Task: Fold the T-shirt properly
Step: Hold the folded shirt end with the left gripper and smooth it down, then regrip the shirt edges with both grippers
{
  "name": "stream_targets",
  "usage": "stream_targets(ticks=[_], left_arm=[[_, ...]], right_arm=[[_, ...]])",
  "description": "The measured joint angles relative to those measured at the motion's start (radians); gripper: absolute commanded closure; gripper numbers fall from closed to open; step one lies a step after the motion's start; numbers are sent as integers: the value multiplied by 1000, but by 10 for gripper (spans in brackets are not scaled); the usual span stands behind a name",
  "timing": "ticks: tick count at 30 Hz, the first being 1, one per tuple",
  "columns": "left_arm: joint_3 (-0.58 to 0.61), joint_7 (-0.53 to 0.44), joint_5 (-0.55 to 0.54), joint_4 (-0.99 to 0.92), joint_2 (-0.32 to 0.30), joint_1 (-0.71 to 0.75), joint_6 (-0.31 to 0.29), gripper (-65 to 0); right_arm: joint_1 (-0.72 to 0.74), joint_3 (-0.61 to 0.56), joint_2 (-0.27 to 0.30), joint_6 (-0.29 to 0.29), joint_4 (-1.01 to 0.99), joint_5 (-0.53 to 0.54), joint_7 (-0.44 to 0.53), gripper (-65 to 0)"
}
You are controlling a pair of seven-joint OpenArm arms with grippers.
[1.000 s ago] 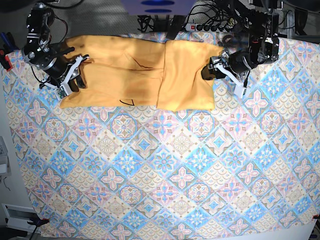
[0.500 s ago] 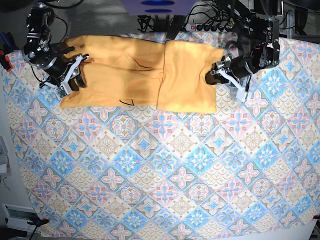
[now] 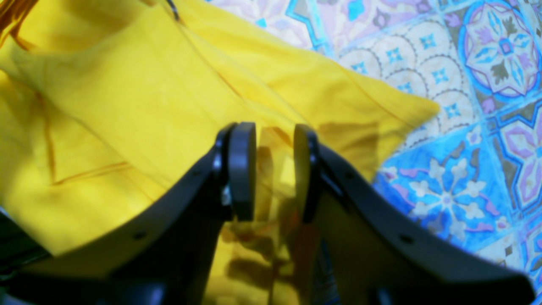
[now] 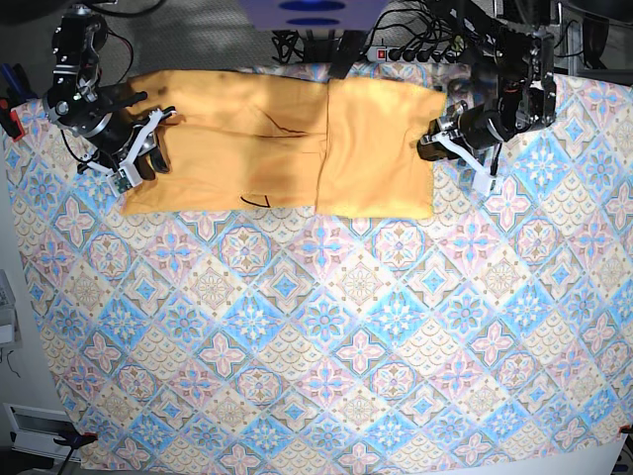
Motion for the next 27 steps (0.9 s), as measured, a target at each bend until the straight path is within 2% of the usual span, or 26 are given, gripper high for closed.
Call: stream_targets(ticks=[3, 10, 17, 20, 27], left_arm=[[-51, 2, 10, 74, -3, 35, 2, 0], [-122, -3, 7, 98, -1, 53, -3, 0], [-121, -2, 8, 98, -11, 53, -1, 0], [-121, -1, 8, 98, -11, 54, -1, 0], [-121, -1, 8, 98, -11, 53, -1, 0]], right_arm=[[-1, 0, 0, 0, 1, 1, 2, -150], [-3, 0, 0, 0, 1, 0, 0, -153], [-17, 23, 2, 0, -1, 5, -6, -155], [-25, 57, 5, 3, -1, 7, -94, -170], [-30, 112, 5, 0, 2, 243, -180, -291]])
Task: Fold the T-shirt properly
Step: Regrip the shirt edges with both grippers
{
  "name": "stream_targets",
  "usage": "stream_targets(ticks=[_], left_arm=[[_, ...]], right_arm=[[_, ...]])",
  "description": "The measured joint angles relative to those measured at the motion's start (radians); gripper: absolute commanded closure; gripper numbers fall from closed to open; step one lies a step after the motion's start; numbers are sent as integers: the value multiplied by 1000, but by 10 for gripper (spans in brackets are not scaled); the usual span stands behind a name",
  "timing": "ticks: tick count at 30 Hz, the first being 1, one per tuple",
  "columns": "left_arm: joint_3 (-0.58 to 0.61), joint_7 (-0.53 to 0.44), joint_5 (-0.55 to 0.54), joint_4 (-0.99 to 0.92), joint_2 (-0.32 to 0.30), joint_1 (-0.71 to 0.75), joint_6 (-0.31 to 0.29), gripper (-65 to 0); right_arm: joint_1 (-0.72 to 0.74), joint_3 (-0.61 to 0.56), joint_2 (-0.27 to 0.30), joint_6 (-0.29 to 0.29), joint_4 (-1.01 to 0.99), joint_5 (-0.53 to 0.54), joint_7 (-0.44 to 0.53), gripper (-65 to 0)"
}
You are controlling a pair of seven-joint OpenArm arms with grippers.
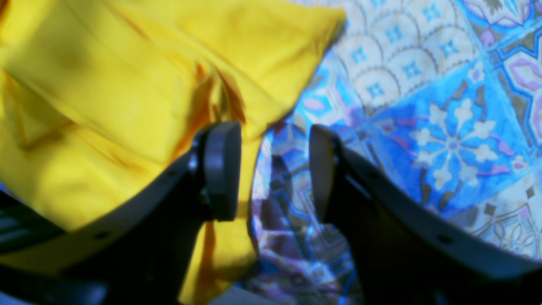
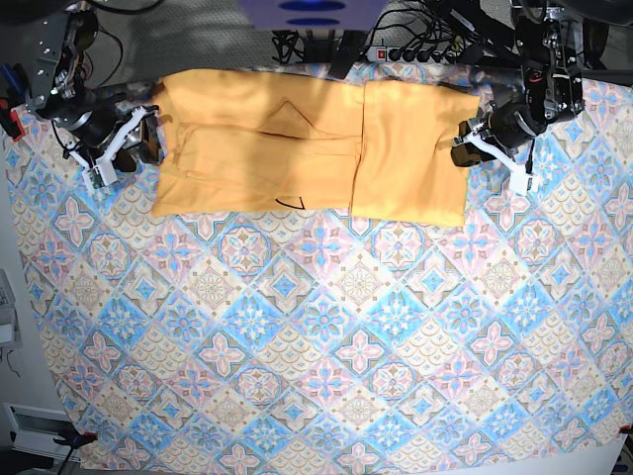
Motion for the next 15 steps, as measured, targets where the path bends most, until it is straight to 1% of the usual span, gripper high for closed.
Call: stream_targets(ticks=[2, 4, 8, 13, 15], left_arm=[[0, -1, 0, 0, 0, 0, 0, 0], [0, -1, 0, 0, 0, 0, 0, 0], [0, -1, 0, 0, 0, 0, 0, 0], [0, -2, 1, -1, 0, 0, 0, 0], [0, -2, 1, -1, 0, 0, 0, 0]], right_arm=[[0, 2, 2, 0, 0, 23, -28, -325], [-3, 0, 2, 0, 0, 27, -42, -341], [0, -2, 2, 0, -15, 105, -69, -344], [47, -3, 3, 0, -42, 214, -116, -345], [58, -3, 2, 0, -45, 229, -139, -345]])
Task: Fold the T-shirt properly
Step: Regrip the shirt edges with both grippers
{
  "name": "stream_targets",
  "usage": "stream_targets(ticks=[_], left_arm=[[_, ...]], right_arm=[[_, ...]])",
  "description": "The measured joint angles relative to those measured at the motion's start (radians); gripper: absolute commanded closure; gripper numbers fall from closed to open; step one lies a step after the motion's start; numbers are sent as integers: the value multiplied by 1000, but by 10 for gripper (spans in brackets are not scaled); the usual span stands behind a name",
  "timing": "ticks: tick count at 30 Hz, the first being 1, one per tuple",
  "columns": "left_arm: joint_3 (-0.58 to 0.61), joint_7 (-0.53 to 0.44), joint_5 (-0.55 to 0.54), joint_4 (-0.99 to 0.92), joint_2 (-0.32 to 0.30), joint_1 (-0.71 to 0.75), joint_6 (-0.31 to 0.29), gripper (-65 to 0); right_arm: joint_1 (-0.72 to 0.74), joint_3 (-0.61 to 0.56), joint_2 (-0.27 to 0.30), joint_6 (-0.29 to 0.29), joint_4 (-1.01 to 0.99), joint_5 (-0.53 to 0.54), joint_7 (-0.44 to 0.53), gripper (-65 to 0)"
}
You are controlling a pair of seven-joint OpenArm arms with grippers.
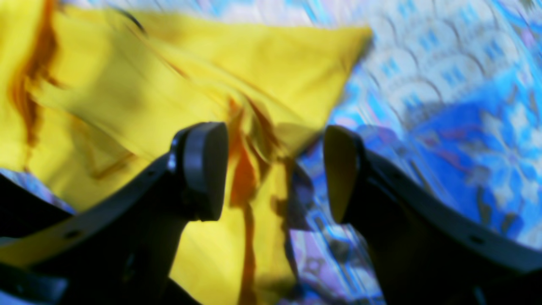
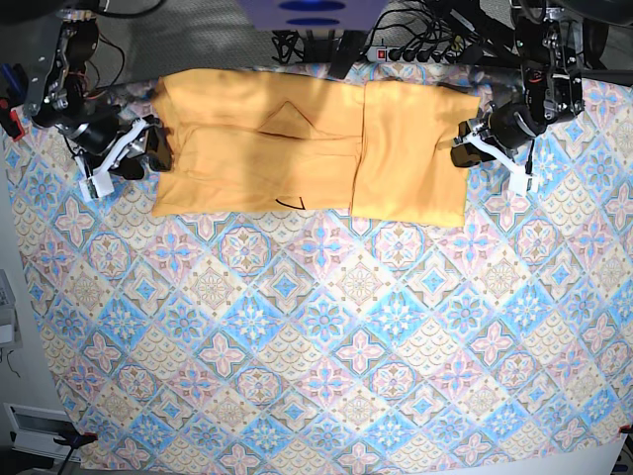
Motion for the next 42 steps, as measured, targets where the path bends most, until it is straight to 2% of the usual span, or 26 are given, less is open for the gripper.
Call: stream_targets(ticks=[5, 10, 20, 24, 28, 34, 38, 40, 42], left_arm=[[0, 0, 0, 0, 0, 0, 0, 0], [3, 0, 0, 0, 0, -1, 0, 0], [3, 0, 0, 0, 0, 0, 0, 0], [3, -1, 4, -1, 3, 0, 0, 0], [3, -1, 4, -1, 3, 0, 0, 0], [3, 0, 4, -1, 4, -2, 0, 0], [3, -1, 4, -1, 3, -2, 0, 0], [3, 0, 4, -1, 3, -2, 0, 0], [3, 0, 4, -1, 3, -2, 0, 0]], right_arm=[[14, -6, -2, 0, -7, 4, -18, -345], [56, -68, -10, 0, -137, 3, -27, -345], [75, -74, -7, -7, -261, 6, 2, -345], [94, -71, -5, 11, -341, 35, 31, -345], [113, -70, -21, 10, -372, 51, 44, -343], [122, -157, -20, 8, -373, 56, 71, -342], [146, -190, -48, 8, -377, 56, 73, -339], [156, -208, -55, 8, -377, 55, 64, -303], [155, -214, -58, 8, -378, 55, 60, -217]])
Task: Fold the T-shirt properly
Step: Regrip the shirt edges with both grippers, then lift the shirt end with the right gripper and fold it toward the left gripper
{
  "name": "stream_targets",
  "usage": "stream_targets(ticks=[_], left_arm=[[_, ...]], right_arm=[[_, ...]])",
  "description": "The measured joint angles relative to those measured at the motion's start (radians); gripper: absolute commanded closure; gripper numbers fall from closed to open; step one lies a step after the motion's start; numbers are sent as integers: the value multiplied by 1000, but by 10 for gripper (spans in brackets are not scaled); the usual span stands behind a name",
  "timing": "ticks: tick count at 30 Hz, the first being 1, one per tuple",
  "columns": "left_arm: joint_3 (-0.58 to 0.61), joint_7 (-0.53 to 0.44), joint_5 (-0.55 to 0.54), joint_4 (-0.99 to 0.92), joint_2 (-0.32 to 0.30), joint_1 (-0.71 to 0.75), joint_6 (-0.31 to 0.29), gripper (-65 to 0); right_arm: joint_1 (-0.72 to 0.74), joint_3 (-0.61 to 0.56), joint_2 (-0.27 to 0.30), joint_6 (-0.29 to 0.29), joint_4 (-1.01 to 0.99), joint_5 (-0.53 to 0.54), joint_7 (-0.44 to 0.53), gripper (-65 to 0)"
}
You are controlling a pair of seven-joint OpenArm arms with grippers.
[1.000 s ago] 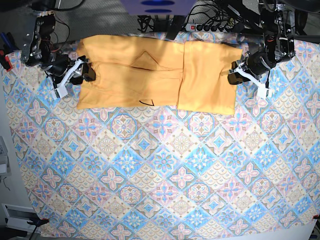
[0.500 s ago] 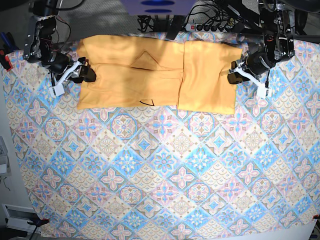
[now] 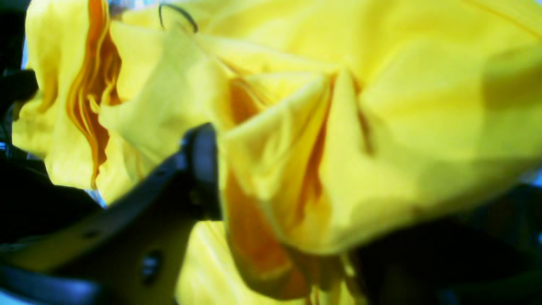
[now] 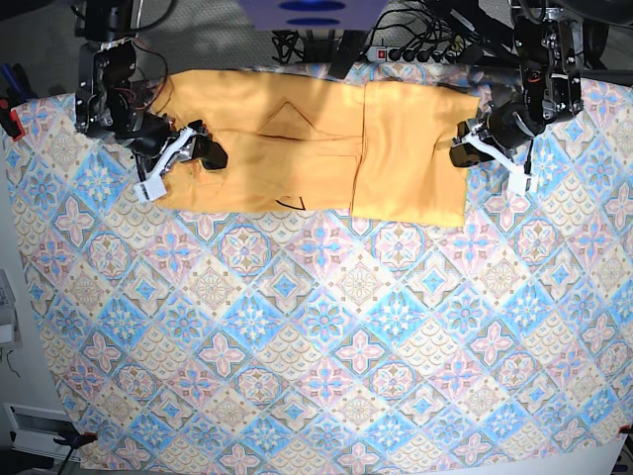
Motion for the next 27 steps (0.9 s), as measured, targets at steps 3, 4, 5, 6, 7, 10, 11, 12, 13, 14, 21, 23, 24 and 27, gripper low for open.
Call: stream_targets(ticks=[3, 4, 5, 6, 7, 10, 11, 12, 13, 14, 21, 23, 24, 27], left_arm=[[0, -3, 0, 0, 0, 0, 0, 0], [0, -3, 0, 0, 2, 0, 0, 0], [0, -3, 0, 0, 3, 0, 0, 0], [0, -4, 1, 0, 9, -2, 0, 0], [0, -5, 3, 0, 19, -3, 1, 0], [0, -6, 3, -1, 51, -6, 2, 0], [1, -7, 3, -1, 67, -8, 2, 0], [0, -2, 4, -1, 82, -13, 2, 0], [1, 5, 8, -5, 99, -22, 4, 0], [2, 4, 9, -16, 111, -32, 1, 0], [134, -32, 3, -129, 144, -112, 3, 0], [165, -70, 3, -154, 149, -123, 3, 0], [180, -87, 1, -166, 149, -131, 4, 0], [220, -93, 0, -180, 150, -150, 4, 0]], right_arm=[[-4, 0, 4, 0, -5, -9, -24, -42], [-4, 2, 5, 0, -6, -11, -24, 0], [-6, 2, 6, 0, -5, -10, -24, 0], [-6, 1, 17, 0, -5, -9, -24, -4], [-6, -3, 30, 1, -5, -8, -31, -9], [19, -3, 50, 4, 0, -16, -60, -2], [39, -3, 53, 3, 0, -32, -68, -2], [57, -5, 58, 0, 0, -39, -68, -2], [78, -8, 66, -13, -1, -51, -69, -2], [94, -10, 76, -15, -1, -53, -66, -2], [179, -10, 86, -18, -3, -59, -74, -2], [203, -23, 85, -18, -3, -56, -73, -2], [217, -41, 91, -19, -3, -57, -69, -2], [243, -127, 122, -21, 41, -64, -76, -2]])
